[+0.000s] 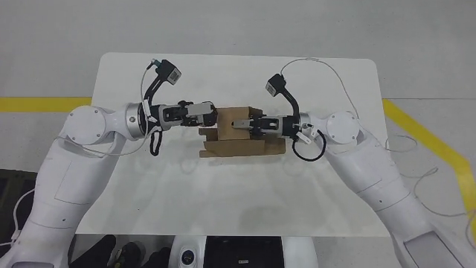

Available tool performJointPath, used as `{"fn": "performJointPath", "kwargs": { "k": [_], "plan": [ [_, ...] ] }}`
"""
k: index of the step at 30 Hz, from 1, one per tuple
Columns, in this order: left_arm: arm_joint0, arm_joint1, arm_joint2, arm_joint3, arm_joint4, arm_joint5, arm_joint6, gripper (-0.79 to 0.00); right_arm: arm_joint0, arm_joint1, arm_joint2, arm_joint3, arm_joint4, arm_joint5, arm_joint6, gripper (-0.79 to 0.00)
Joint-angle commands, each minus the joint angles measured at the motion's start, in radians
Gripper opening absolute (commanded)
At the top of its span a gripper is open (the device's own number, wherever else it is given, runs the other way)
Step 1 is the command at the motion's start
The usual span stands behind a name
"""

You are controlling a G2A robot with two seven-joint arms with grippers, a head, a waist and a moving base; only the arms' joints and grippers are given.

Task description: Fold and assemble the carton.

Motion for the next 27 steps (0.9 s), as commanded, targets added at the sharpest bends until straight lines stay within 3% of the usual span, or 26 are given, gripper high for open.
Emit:
{"fn": "performJointPath", "kwargs": {
  "k": [1, 11, 27],
  "plan": [
    [0.003, 0.001, -0.007, -0.001, -0.001, -0.001, 0.0, 0.0, -0.016, 0.007, 0.026, -0.01, -0.009, 0.007, 0.0, -0.785],
    [0.034, 0.003, 0.004, -0.001, 0.069, -0.012, 0.006, 0.0, -0.068, 0.022, 0.077, -0.086, 0.018, 0.01, 0.077, -0.785],
    [0.028, -0.004, 0.02, 0.002, 0.041, 0.009, 0.024, 0.0, -0.062, -0.004, 0.007, -0.112, 0.039, 0.003, 0.093, -0.785]
  ]
}}
